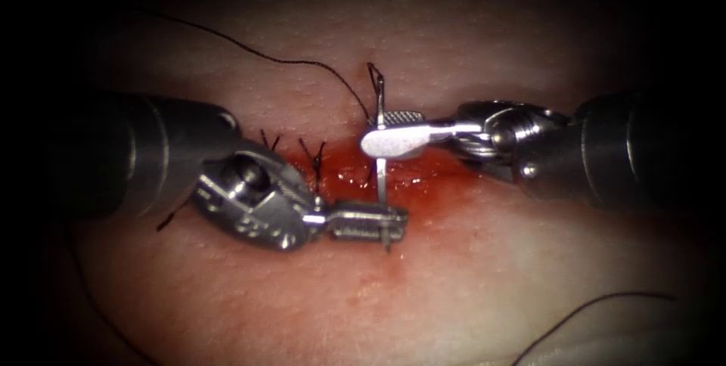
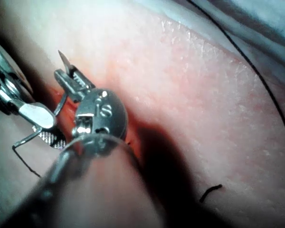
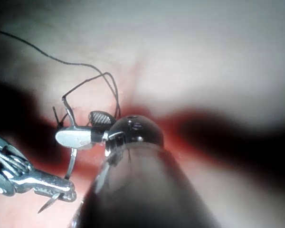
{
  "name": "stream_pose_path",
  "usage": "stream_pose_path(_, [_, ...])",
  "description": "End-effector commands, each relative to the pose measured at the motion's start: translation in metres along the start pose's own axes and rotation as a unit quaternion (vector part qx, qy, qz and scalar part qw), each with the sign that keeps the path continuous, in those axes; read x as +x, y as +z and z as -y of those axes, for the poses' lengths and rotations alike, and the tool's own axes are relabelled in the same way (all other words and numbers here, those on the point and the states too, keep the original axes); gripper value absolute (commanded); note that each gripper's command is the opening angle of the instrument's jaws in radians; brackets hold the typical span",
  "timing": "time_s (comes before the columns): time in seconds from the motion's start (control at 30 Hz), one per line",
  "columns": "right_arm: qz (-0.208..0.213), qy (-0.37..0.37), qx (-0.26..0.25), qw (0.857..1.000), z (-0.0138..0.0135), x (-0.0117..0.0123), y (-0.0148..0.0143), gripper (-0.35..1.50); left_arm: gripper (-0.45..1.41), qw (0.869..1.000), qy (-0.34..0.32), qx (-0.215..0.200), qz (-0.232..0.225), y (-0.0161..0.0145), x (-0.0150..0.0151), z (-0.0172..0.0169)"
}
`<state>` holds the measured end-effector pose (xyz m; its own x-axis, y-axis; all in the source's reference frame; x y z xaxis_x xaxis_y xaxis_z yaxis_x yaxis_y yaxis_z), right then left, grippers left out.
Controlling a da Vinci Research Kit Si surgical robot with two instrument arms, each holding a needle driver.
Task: Wound Closure
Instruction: Hand the needle over to the right gripper, then open the wound using the left hand.
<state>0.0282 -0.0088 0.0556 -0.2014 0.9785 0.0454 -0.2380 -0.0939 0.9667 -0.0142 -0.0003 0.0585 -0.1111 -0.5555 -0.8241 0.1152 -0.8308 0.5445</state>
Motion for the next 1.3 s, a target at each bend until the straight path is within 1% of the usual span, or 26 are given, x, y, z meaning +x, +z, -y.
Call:
stream_pose_path(0.03, [0.005, 0.005, 0.007, 1.000, -0.0002, -0.0002, 0.0010, 1.13, -0.45, 1.000, 0.002, -0.001, 0.000, 0.0007, -0.0006, -0.0001])
stream_pose_path(0.13, [0.007, 0.008, 0.007, 1.000, -0.0002, -0.0004, 0.0011, 1.13, -0.45, 1.000, 0.002, -0.001, 0.000, 0.0007, -0.0005, -0.0001])
stream_pose_path(0.27, [0.009, 0.008, 0.008, 1.000, -0.0001, -0.0005, 0.0011, 1.06, -0.45, 1.000, 0.002, -0.001, 0.000, 0.0008, -0.0004, 0.0000])
stream_pose_path(0.3, [0.009, 0.008, 0.008, 1.000, -0.0001, -0.0005, 0.0011, 0.93, -0.45, 1.000, 0.002, -0.001, 0.000, 0.0007, -0.0004, 0.0000])
stream_pose_path(0.33, [0.010, 0.008, 0.009, 1.000, -0.0001, -0.0005, 0.0011, 0.74, -0.45, 1.000, 0.002, -0.001, 0.000, 0.0008, -0.0003, 0.0001])
stream_pose_path(0.37, [0.010, 0.008, 0.007, 1.000, -0.0001, -0.0005, 0.0010, 0.32, -0.45, 1.000, 0.002, -0.001, 0.000, 0.0008, -0.0003, 0.0001])
stream_pose_path(0.4, [0.009, 0.008, -0.002, 1.000, -0.0001, -0.0005, 0.0010, -0.18, -0.45, 1.000, 0.002, -0.001, 0.000, 0.0008, -0.0002, 0.0001])
stream_pose_path(0.43, [0.008, 0.008, -0.014, 1.000, -0.0001, -0.0005, 0.0010, -0.35, -0.45, 1.000, 0.002, -0.001, 0.000, 0.0008, -0.0002, 0.0001])
stream_pose_path(0.47, [0.006, 0.007, -0.024, 1.000, -0.0002, -0.0004, 0.0011, -0.35, -0.45, 1.000, 0.002, -0.001, 0.000, 0.0008, -0.0001, 0.0001])
stream_pose_path(0.5, [-0.007, -0.004, -0.038, 0.999, -0.0003, -0.0002, 0.0011, -0.35, -0.45, 1.000, 0.002, -0.001, 0.000, 0.0008, 0.0000, 0.0001])
stream_pose_path(0.6, [-0.012, -0.004, -0.043, 0.999, -0.0004, -0.0001, 0.0010, -0.35, -0.45, 1.000, 0.002, -0.001, 0.000, 0.0008, 0.0001, 0.0002])
stream_pose_path(0.67, [-0.018, -0.007, -0.050, 0.999, -0.0005, 0.0002, 0.0008, -0.35, 0.25, 1.000, 0.001, -0.004, 0.000, 0.0008, 0.0003, 0.0003])
stream_pose_path(0.7, [-0.018, -0.007, -0.050, 0.999, -0.0005, 0.0002, 0.0007, -0.35, 0.59, 0.999, -0.041, -0.004, 0.001, 0.0007, 0.0003, 0.0004])
stream_pose_path(0.73, [-0.018, -0.007, -0.051, 0.998, -0.0006, 0.0003, 0.0006, -0.35, 0.72, 0.998, -0.065, -0.003, 0.000, 0.0007, 0.0003, 0.0005])
stream_pose_path(0.8, [-0.024, -0.013, -0.054, 0.998, -0.0008, 0.0006, 0.0003, -0.35, 0.89, 0.995, -0.098, -0.004, 0.005, 0.0005, 0.0003, 0.0007])
stream_pose_path(0.83, [-0.027, -0.016, -0.053, 0.998, -0.0009, 0.0007, 0.0002, -0.35, 0.94, 0.993, -0.116, -0.004, 0.006, 0.0004, 0.0003, 0.0008])
stream_pose_path(0.9, [-0.039, -0.030, -0.045, 0.998, -0.0013, 0.0011, -0.0002, -0.35, 0.99, 0.992, -0.126, -0.004, 0.007, 0.0002, 0.0004, 0.0009])
stream_pose_path(1.0, [-0.061, -0.046, -0.033, 0.997, -0.0018, 0.0017, -0.0009, -0.35, 0.96, 0.992, -0.127, -0.003, 0.004, -0.0005, 0.0004, 0.0011])
stream_pose_path(1.07, [-0.065, -0.052, -0.026, 0.996, -0.0020, 0.0019, -0.0014, -0.35, 0.88, 0.992, -0.127, -0.004, 0.002, -0.0009, 0.0003, 0.0011])
stream_pose_path(1.17, [-0.071, -0.066, -0.018, 0.995, -0.0021, 0.0020, -0.0020, -0.35, 0.51, 0.987, -0.161, -0.002, 0.011, -0.0014, -0.0002, 0.0013])
stream_pose_path(1.23, [-0.078, -0.086, -0.011, 0.993, -0.0022, 0.0020, -0.0024, -0.35, 0.10, 0.984, -0.174, -0.009, 0.022, -0.0016, -0.0008, 0.0015])
stream_pose_path(1.27, [-0.086, -0.109, -0.005, 0.990, -0.0021, 0.0019, -0.0026, -0.35, -0.13, 0.978, -0.204, -0.012, 0.033, -0.0016, -0.0015, 0.0015])
stream_pose_path(1.3, [-0.091, -0.126, -0.001, 0.988, -0.0021, 0.0018, -0.0028, -0.35, -0.30, 0.974, -0.221, -0.015, 0.042, -0.0016, -0.0019, 0.0015])
